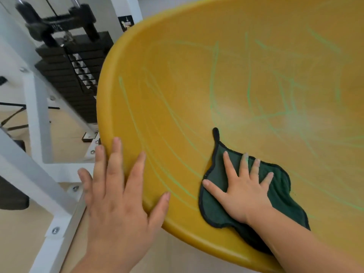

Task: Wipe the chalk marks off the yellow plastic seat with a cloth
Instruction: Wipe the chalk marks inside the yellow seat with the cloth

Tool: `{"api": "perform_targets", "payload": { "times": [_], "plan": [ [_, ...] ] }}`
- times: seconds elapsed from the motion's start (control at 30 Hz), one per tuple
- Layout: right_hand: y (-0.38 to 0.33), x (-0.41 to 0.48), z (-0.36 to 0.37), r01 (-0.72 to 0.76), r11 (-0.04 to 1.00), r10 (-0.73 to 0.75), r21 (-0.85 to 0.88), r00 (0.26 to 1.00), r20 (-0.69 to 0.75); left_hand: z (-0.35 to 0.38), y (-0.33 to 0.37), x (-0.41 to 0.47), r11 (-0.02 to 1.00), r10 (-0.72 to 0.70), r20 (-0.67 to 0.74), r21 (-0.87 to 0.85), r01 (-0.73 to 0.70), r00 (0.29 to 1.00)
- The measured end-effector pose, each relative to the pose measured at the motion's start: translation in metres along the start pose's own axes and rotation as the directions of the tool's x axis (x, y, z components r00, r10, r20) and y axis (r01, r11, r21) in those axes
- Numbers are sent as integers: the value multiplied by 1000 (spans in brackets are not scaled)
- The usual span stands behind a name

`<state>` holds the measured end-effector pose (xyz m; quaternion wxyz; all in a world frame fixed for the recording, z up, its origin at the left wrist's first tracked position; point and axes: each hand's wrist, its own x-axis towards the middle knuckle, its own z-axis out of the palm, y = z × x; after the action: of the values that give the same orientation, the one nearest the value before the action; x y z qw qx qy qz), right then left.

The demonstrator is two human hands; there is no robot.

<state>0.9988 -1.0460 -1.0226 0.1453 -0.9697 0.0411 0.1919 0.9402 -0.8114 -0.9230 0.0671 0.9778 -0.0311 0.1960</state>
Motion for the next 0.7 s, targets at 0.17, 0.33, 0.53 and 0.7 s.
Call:
{"api": "perform_targets", "payload": {
  "times": [0.17, 0.33, 0.53, 0.7],
  "plan": [
    [7, 65, -23, -59, 998, 54, -38, 992, -112, -11, -9, -1, 952, -50, -21, -302, 41, 999],
    [-58, 86, -26, 80, 991, -62, 103, 984, -167, -13, -21, 2, 936, -119, 56, -328, 131, 991],
    [-59, -8, -4, 529, 835, -531, 152, 847, -29, -12, -23, 7, 934, -96, 59, -340, 110, 994],
    [23, -23, -13, 427, 900, -408, -90, 896, 175, -11, -30, 9, 917, -84, 87, -383, 111, 993]
  ]
}}
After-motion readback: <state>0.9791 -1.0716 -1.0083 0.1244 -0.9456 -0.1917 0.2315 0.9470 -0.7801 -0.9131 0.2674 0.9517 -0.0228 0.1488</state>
